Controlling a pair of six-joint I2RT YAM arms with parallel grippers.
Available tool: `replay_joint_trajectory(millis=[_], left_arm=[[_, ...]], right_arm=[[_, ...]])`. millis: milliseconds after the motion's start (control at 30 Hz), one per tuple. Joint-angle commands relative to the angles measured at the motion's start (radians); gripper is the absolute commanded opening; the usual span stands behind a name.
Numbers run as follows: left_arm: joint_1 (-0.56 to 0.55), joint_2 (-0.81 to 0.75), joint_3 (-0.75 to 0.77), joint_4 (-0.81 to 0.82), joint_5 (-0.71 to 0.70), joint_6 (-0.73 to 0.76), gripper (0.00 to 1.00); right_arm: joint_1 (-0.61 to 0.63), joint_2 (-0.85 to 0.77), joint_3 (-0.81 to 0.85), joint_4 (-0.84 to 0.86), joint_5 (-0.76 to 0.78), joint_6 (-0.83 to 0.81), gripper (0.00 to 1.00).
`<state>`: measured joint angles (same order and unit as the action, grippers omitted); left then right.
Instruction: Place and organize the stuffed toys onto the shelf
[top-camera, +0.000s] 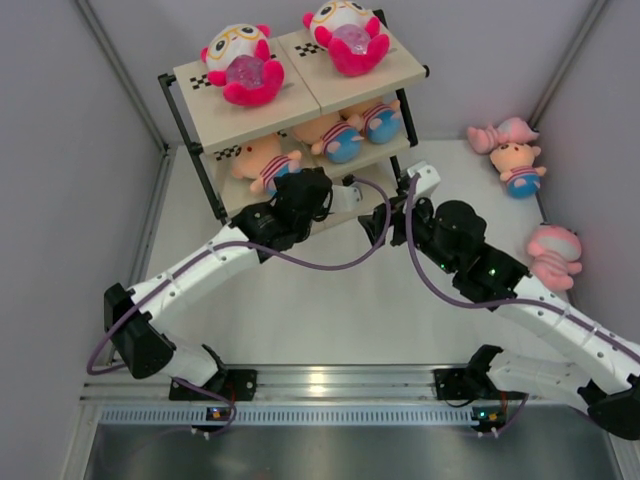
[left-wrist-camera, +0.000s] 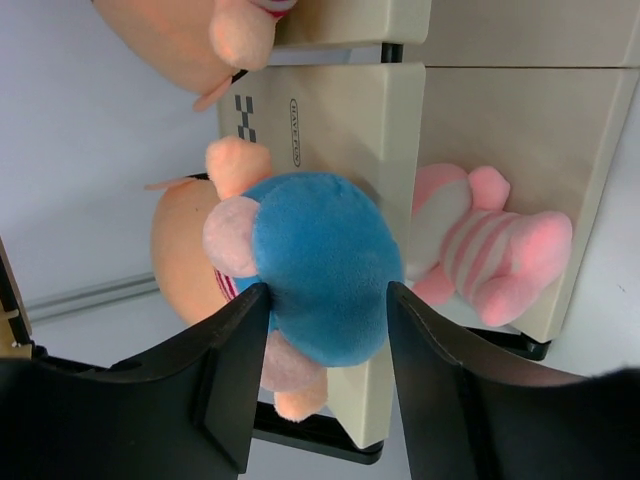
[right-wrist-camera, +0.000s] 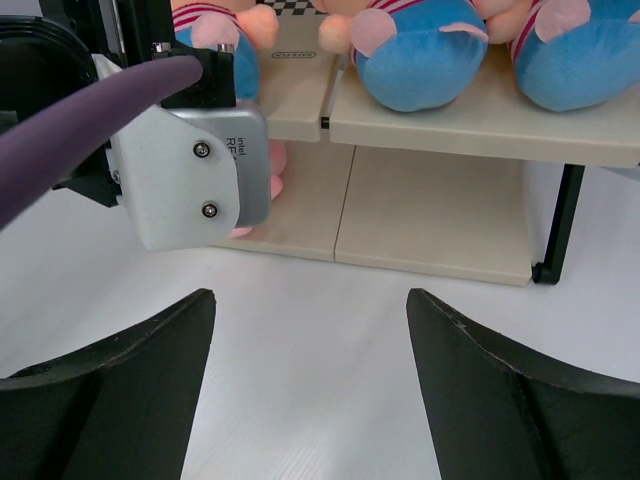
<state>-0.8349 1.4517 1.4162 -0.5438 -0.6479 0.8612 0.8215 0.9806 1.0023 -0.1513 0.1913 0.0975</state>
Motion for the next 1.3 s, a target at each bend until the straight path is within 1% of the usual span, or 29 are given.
replay_joint_trajectory(millis=[0,33,100,133,200,233,267,400,467,533,567,667,833,967,1067,1167,1267], left_arm=[[0.01,-0.005,0.003,0.013,0.054,0.053,0.55],[0.011,-0.007,0.003,0.013,0.053,0.065,0.46],[0.019,-0.011,0.004,0.011,0.054,0.076,0.4],[0.025,-0.013,0.004,0.012,0.059,0.081,0.39],[0.043,-0.017,-0.002,0.011,0.062,0.091,0.28],[0.048,-0.022,-0.003,0.012,0.07,0.101,0.2],[0.056,-0.024,-0.003,0.012,0.074,0.104,0.0],[0.071,-0.028,-0.01,0.016,0.116,0.176,0.0],[0.079,-0.031,-0.007,0.024,0.158,0.225,0.0],[0.088,-0.053,-0.006,0.041,0.215,0.269,0.0],[0.103,-0.06,-0.016,0.048,0.272,0.294,0.0],[0.129,-0.086,-0.037,0.091,0.336,0.372,0.0],[0.157,-0.056,-0.011,0.1,0.402,0.371,0.0],[0.186,-0.048,-0.016,0.163,0.484,0.371,0.0],[0.192,-0.021,0.006,0.177,0.502,0.361,0.0],[0.194,0.002,0.013,0.179,0.519,0.38,0.0],[0.198,0.029,0.027,0.18,0.533,0.38,0.0]], right_arm=[[-0.001,-0.048,0.016,0.033,0.02,0.007,0.78],[-0.001,-0.051,0.016,0.032,0.022,0.005,0.78],[-0.001,-0.06,0.015,0.03,0.025,0.002,0.78],[-0.002,-0.062,0.013,0.029,0.03,0.002,0.78],[-0.001,-0.066,0.012,0.03,0.034,-0.001,0.78],[-0.002,-0.066,0.01,0.03,0.036,-0.001,0.78],[-0.002,-0.066,0.01,0.03,0.036,-0.001,0.79],[-0.002,-0.065,0.01,0.03,0.034,0.005,0.79],[-0.002,-0.066,0.01,0.024,0.034,0.007,0.79],[-0.002,-0.068,0.012,0.021,0.04,0.004,0.79],[-0.002,-0.069,0.01,0.019,0.042,0.004,0.8],[-0.001,-0.074,0.009,0.019,0.046,0.005,0.79],[-0.001,-0.077,0.01,0.018,0.053,0.008,0.8],[-0.001,-0.079,0.01,-0.001,0.068,0.013,0.8],[-0.002,-0.086,0.013,-0.031,0.126,0.018,0.82],[-0.016,-0.105,0.01,-0.068,0.224,0.044,0.82],[-0.07,-0.154,-0.017,-0.077,0.232,0.074,0.84]])
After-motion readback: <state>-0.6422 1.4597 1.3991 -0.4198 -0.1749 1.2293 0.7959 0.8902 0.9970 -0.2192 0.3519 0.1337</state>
